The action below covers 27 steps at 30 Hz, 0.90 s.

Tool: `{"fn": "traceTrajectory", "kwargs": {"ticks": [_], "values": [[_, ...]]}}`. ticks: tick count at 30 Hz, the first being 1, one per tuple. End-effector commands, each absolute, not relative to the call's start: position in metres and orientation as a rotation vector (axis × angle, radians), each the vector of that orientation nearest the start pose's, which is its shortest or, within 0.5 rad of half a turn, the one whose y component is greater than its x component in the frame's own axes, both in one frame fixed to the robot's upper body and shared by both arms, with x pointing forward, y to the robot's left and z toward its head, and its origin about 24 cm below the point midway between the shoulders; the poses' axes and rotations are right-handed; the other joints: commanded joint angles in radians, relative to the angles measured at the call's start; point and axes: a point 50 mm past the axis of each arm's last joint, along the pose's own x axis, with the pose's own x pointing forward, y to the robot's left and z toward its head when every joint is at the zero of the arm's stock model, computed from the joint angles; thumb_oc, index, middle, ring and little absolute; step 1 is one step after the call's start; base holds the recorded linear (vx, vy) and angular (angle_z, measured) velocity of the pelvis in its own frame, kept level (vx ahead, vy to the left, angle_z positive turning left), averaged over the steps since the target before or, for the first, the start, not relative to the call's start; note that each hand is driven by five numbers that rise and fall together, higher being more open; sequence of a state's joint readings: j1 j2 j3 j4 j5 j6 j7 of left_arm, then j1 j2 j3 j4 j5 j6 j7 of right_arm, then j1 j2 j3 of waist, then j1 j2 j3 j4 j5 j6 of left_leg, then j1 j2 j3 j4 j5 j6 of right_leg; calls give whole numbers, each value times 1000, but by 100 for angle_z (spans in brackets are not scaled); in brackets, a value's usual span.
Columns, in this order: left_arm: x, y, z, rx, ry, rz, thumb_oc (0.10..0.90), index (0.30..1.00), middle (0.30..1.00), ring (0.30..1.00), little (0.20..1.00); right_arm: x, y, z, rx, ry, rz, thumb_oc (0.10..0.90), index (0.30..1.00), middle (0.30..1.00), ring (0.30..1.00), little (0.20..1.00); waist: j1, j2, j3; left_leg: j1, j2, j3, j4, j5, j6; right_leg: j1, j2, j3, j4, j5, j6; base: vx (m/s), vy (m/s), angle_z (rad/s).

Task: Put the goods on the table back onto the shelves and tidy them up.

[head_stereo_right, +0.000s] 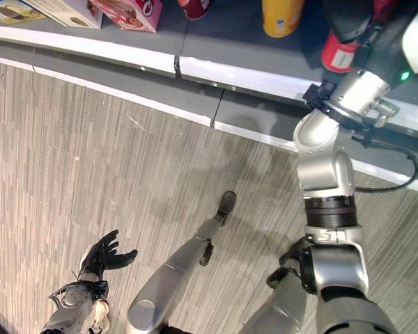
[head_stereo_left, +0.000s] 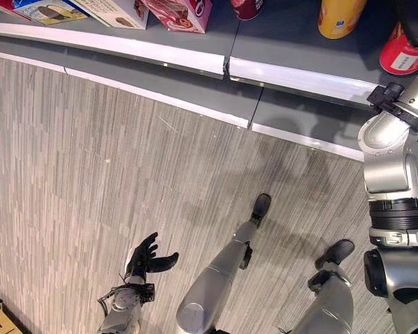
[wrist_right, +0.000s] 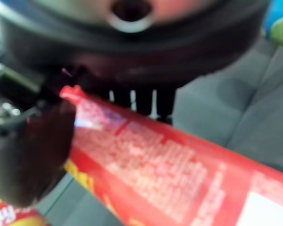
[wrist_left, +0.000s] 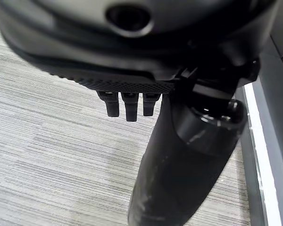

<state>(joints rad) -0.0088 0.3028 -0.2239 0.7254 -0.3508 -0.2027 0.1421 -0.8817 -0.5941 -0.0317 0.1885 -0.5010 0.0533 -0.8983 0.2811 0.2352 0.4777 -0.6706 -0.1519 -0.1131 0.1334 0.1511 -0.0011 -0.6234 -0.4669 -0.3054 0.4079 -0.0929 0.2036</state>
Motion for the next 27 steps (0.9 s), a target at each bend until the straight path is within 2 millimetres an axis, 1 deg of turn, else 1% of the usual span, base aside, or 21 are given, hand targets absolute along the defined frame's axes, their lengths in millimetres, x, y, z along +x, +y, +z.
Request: {"fn": "traceTrajectory", "kwargs": {"ticks": [1, 8, 17, 22, 25, 27], "values": [[187, 238, -91, 173, 565, 200, 800, 900, 900, 900, 900, 269, -230, 374, -652, -1391, -1137, 800, 900, 900, 900, 900, 4, 136, 1, -86, 54, -45, 1, -50, -89, 44, -28, -31, 0, -2, 0, 0, 0, 0], [187, 241, -91, 180, 573, 219, 800, 900, 900, 900, 900, 272, -225, 370, -622, -1381, -1114, 800, 900, 900, 900, 900, -5, 127, 3, -79, 58, -45, 6, -55, -89, 47, -26, -30, 5, -2, -2, -9, -2, 0], [190, 239, -91, 183, 572, 214, 800, 900, 900, 900, 900, 274, -222, 364, -612, -1376, -1100, 800, 900, 900, 900, 900, -9, 116, -1, -65, 65, -41, 13, -61, -93, 65, -26, -32, -4, 5, -1, -10, -5, 0], [191, 239, -89, 167, 569, 197, 800, 900, 900, 900, 900, 267, -219, 364, -626, -1410, -1075, 800, 900, 900, 900, 900, -7, 81, -27, -10, 86, -42, -1, -64, -103, 152, -3, -68, -69, 21, 1, -7, -62, 1], [188, 242, -89, 173, 577, 192, 800, 900, 900, 900, 900, 261, -214, 360, -615, -1434, -1023, 800, 900, 900, 900, 900, -11, 51, -44, 39, 108, -44, -22, -64, -111, 219, 22, -89, -123, 33, 0, 20, -72, -2], [187, 243, -90, 172, 587, 197, 800, 900, 900, 900, 900, 261, -212, 356, -607, -1430, -988, 800, 900, 900, 900, 900, -13, 32, -55, 64, 120, -45, -25, -67, -113, 250, 34, -95, -146, 37, -1, 26, -50, -10]]}}
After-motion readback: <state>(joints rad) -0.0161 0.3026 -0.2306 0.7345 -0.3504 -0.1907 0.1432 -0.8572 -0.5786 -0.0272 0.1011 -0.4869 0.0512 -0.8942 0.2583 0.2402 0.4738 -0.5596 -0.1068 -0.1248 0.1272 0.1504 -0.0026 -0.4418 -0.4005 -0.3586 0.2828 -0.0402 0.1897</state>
